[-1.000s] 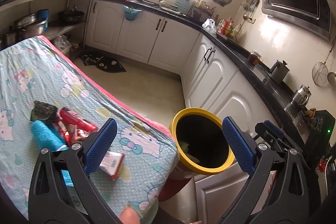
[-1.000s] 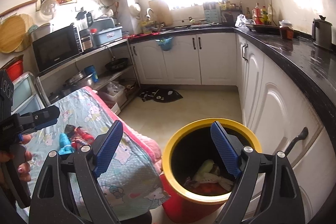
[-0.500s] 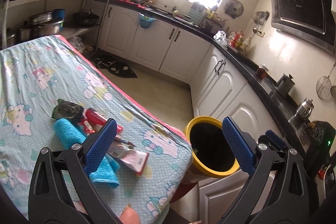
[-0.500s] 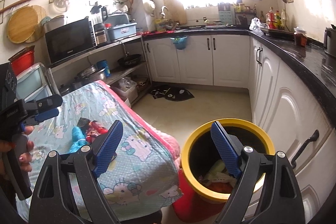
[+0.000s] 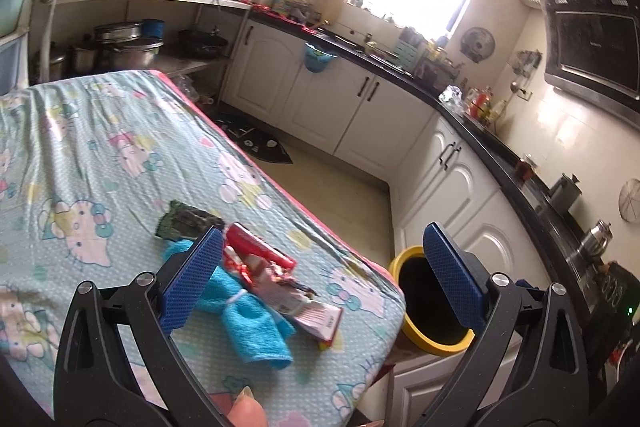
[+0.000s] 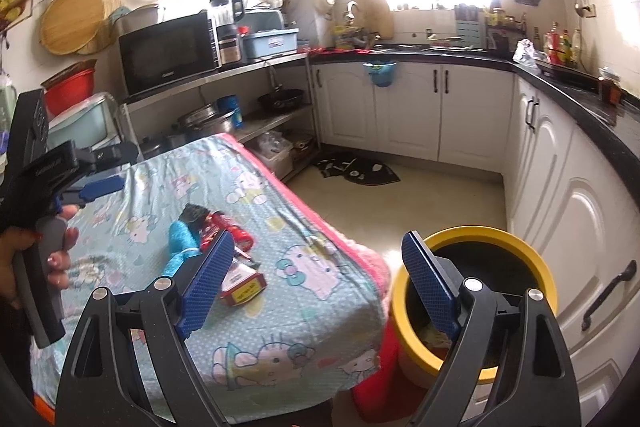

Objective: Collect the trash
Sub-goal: 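Move both tools back toward the remaining trash on the bed, then grasp the brown chocolate bar with the right tool while the left tool grasps the green-black snack bag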

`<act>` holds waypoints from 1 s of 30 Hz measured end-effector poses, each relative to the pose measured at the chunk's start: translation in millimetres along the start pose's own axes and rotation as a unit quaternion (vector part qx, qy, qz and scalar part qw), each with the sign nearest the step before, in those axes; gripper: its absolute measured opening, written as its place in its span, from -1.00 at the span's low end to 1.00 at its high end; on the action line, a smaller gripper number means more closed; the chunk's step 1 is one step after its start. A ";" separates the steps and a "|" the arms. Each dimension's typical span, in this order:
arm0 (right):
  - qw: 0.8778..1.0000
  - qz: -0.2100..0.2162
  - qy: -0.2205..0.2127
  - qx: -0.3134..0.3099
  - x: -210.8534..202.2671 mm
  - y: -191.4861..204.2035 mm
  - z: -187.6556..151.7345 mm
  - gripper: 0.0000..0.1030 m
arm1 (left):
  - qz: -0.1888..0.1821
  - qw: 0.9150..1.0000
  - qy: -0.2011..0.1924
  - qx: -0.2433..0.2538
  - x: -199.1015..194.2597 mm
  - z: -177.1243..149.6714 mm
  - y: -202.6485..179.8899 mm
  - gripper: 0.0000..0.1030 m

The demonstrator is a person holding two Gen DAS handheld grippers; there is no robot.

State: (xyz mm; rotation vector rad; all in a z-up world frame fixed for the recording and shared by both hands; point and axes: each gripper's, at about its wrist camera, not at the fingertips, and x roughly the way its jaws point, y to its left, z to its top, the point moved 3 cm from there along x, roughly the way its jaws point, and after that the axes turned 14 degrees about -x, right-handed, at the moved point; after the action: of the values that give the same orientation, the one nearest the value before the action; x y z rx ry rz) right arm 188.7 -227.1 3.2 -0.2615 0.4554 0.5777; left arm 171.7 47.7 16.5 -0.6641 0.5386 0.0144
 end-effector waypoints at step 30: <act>0.986 0.096 0.089 -0.105 150.0 92.0 4.4 0.60 | 0.109 0.991 0.048 -0.066 78.1 33.8 122.3 0.79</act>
State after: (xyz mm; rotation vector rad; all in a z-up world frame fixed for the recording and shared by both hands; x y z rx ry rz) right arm 248.5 -81.5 -75.5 -0.4773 0.5975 0.7965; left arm 232.9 152.4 -70.0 -0.7348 0.7048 0.2264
